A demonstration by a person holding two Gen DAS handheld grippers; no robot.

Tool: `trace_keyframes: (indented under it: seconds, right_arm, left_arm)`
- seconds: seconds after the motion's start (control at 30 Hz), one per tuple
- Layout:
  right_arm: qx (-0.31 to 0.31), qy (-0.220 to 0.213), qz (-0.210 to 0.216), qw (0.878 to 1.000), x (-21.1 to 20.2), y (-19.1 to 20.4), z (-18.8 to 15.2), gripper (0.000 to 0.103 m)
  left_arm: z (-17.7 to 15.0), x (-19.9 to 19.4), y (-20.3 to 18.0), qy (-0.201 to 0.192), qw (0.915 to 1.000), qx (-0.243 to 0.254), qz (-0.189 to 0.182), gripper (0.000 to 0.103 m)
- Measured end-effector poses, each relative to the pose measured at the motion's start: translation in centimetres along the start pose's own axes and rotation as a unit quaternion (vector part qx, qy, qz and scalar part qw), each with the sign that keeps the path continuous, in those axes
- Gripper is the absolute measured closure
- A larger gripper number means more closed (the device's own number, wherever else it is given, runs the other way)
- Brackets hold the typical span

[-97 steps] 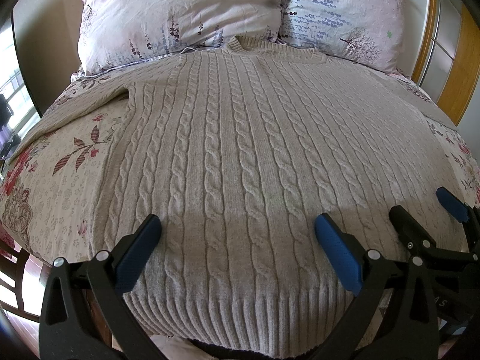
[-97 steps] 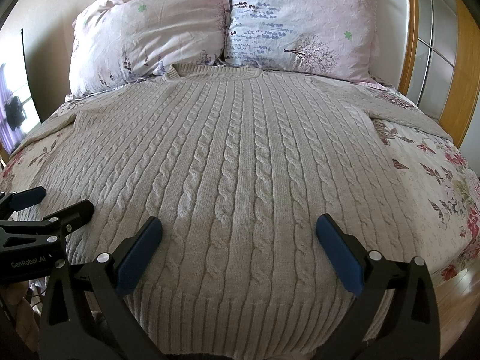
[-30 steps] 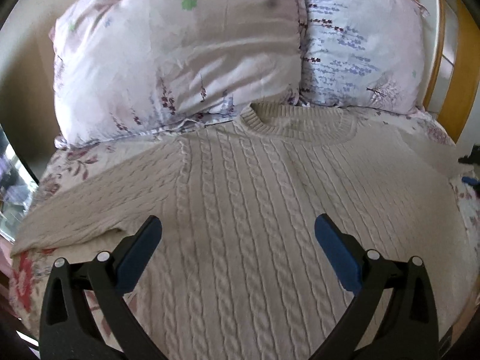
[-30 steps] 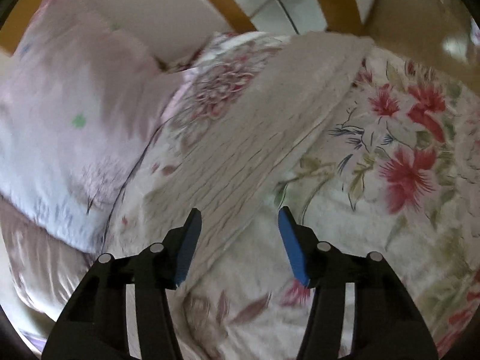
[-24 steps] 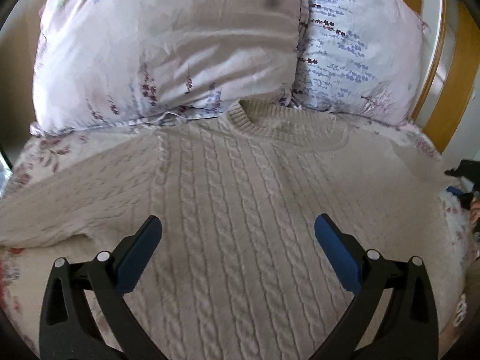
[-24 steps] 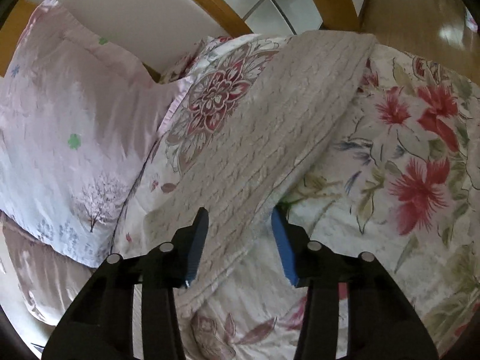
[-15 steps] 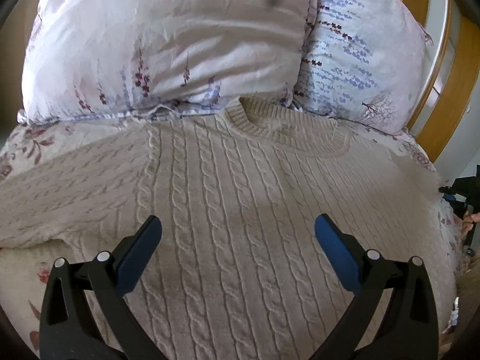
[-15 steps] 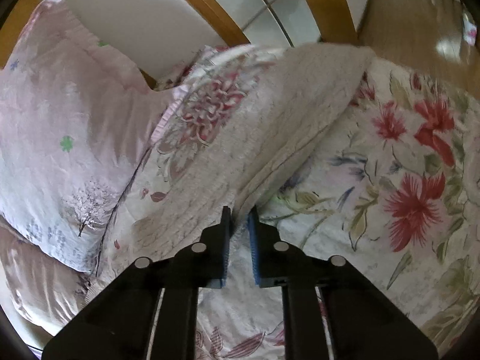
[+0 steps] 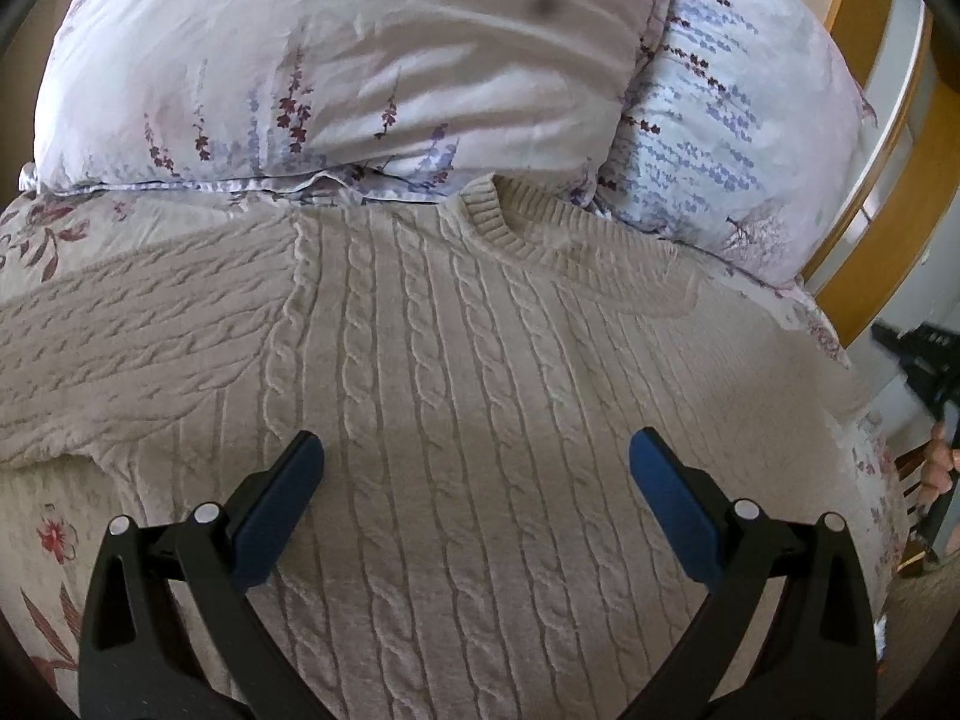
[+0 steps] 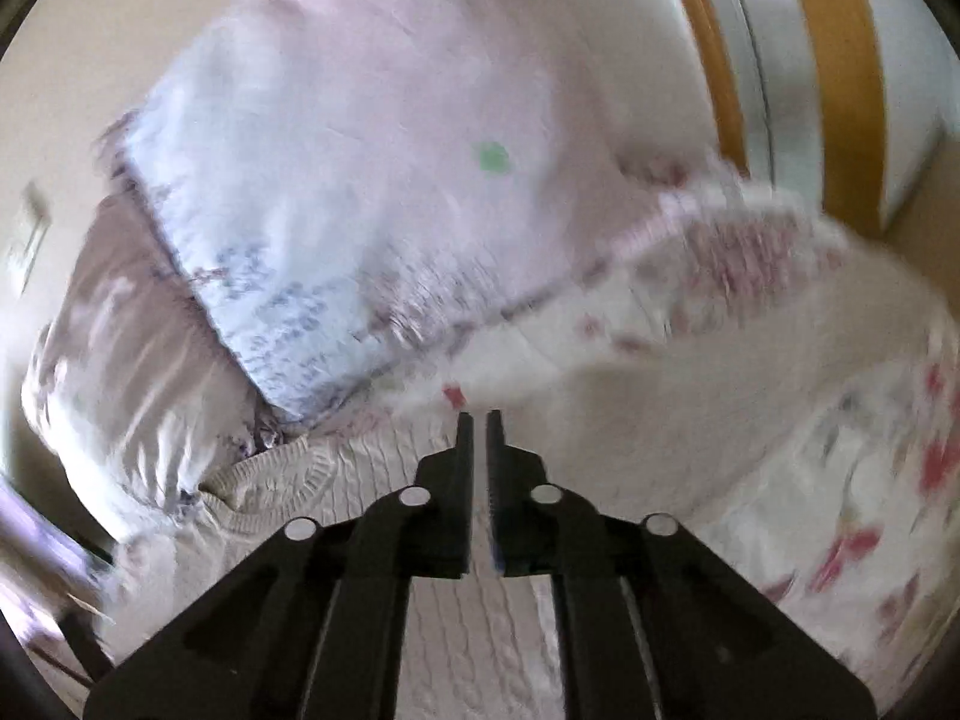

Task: Fold small clothes
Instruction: 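Grasp the sweater sleeve with the right gripper and lift it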

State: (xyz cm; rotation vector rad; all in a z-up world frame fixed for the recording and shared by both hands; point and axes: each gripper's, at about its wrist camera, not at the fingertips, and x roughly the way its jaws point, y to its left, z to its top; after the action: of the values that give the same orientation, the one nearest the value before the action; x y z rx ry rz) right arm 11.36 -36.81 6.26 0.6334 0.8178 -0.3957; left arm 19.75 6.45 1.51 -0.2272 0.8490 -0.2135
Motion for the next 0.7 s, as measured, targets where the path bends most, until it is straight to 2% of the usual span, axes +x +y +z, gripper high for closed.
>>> trace_keyframes:
  seconds: [0.07,0.1,0.2,0.27,0.37,0.43,0.5,0.63,0.7]
  right_arm:
    - [0.063,0.014,-0.023,0.998,0.3,-2.6,0.2,0.049]
    - [0.084,0.014,-0.037,0.996,0.1,-3.5,0.2,0.047]
    - [0.137,0.005,-0.087,0.987,-0.9,-7.1,0.3,0.047]
    - [0.187,0.009,-0.102,0.977,-1.4,-9.7,0.1,0.047]
    - [0.239,0.019,-0.113,0.964,-1.2,-12.7,-0.7,0.047]
    - [0.255,0.015,-0.102,0.962,-0.7,-13.8,-0.9,0.048]
    - [0.262,0.004,-0.105,0.959,-0.2,-14.5,-0.7,0.056]
    - [0.281,-0.021,-0.107,0.953,0.8,-16.6,0.3,0.065]
    - [0.284,-0.027,-0.109,0.952,1.2,-17.4,0.7,0.077]
  left_arm:
    - [0.0,-0.1,0.3,-0.002,1.0,-0.007,-0.004,0.002]
    - [0.0,-0.1,0.4,-0.001,0.9999,-0.01,-0.007,0.002]
    - [0.0,0.2,0.3,0.005,0.9999,-0.009,-0.009,0.002]
    - [0.0,0.2,0.1,0.007,0.9999,-0.004,-0.01,0.002]
    - [0.0,0.3,-0.1,0.008,0.9999,0.0,-0.011,0.002]
    - [0.0,0.3,0.0,0.01,0.9999,-0.003,-0.012,0.002]
    - [0.0,0.4,0.1,0.012,0.9998,-0.005,-0.012,0.002]
    - [0.0,0.5,0.1,0.012,0.9998,-0.006,-0.012,0.002]
    - [0.1,0.4,0.2,0.013,0.9998,-0.006,-0.013,0.002]
